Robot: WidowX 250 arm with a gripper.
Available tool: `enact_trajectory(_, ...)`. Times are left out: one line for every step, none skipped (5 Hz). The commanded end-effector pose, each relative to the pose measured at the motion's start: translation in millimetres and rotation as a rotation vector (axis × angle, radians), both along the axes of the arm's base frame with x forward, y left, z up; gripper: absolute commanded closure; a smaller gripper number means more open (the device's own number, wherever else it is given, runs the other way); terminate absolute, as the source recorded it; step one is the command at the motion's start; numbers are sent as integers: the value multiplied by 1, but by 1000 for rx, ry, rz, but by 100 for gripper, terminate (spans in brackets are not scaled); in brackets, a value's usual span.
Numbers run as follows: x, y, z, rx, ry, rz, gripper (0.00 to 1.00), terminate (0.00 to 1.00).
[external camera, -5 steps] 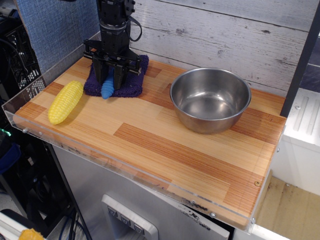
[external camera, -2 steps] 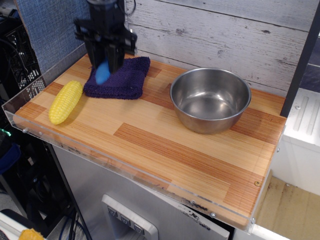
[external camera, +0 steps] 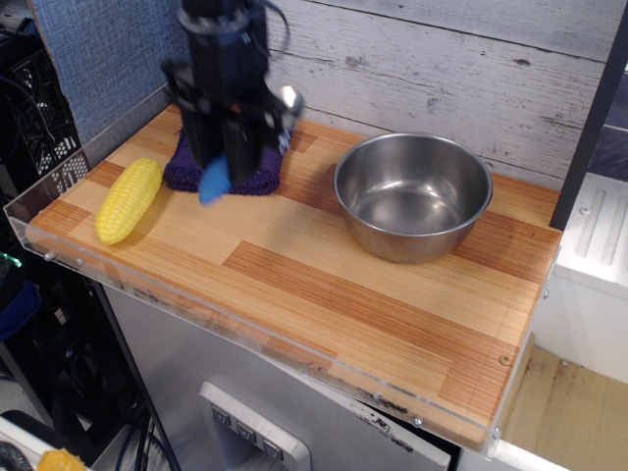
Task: Put the spoon on the bottom left side of the bowl.
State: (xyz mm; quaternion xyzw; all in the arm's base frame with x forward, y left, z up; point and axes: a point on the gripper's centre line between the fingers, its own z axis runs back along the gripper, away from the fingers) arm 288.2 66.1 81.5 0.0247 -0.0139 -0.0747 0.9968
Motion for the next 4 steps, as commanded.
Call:
enact_trajectory(-20, -18, -6, 69, -7, -121, 100, 0)
enact_trajectory(-20, 0, -14, 103, 16, -95, 100, 0)
enact_trajectory(-16, 18, -10, 129, 13, -65, 100, 0)
enact_trajectory(-13, 28, -8, 136, -1, -39, 100, 0)
